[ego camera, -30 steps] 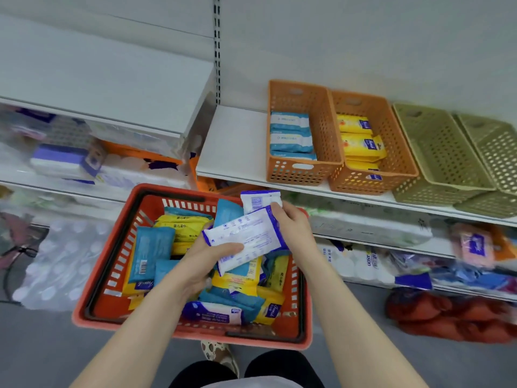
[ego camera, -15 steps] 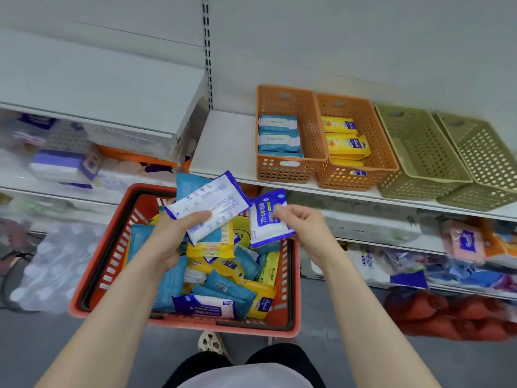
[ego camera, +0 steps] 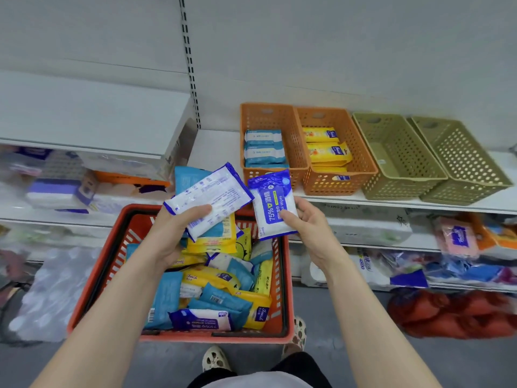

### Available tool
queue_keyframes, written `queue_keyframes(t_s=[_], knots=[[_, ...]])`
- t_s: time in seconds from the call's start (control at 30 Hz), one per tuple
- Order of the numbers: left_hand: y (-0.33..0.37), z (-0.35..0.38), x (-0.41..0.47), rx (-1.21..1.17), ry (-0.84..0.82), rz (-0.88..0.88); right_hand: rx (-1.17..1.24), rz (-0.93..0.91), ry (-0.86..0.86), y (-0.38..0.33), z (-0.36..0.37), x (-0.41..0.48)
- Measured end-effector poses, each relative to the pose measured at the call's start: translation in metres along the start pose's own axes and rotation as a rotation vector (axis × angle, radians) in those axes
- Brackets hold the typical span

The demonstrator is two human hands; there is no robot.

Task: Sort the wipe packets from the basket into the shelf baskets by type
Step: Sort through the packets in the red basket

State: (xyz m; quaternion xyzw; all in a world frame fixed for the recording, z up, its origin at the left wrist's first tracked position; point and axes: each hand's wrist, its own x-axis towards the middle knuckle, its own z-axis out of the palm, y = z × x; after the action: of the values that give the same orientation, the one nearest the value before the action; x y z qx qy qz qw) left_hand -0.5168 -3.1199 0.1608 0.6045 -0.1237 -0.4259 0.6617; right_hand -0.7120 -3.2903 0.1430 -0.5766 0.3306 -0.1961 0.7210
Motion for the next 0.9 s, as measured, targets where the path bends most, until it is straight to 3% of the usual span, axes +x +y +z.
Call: queue_keyframes(t_s=[0.33, 0.7, 0.9], knots=[[0.016, 0.121, 0.022, -0.017, -0.032, 0.093, 0.356, -0.074, 0.175, -0.043, -0.096, 0.008], [-0.029, 0.351, 0.052, -0.141, -0.005, 0.093, 0.039, -0.219, 0.419, -0.107, -0.341, 0.015], [-0.032, 0.406, 0.077, -0.168, 0.052, 0.038, -0.089, -0.22, 0.467, -0.13, -0.404, 0.044]])
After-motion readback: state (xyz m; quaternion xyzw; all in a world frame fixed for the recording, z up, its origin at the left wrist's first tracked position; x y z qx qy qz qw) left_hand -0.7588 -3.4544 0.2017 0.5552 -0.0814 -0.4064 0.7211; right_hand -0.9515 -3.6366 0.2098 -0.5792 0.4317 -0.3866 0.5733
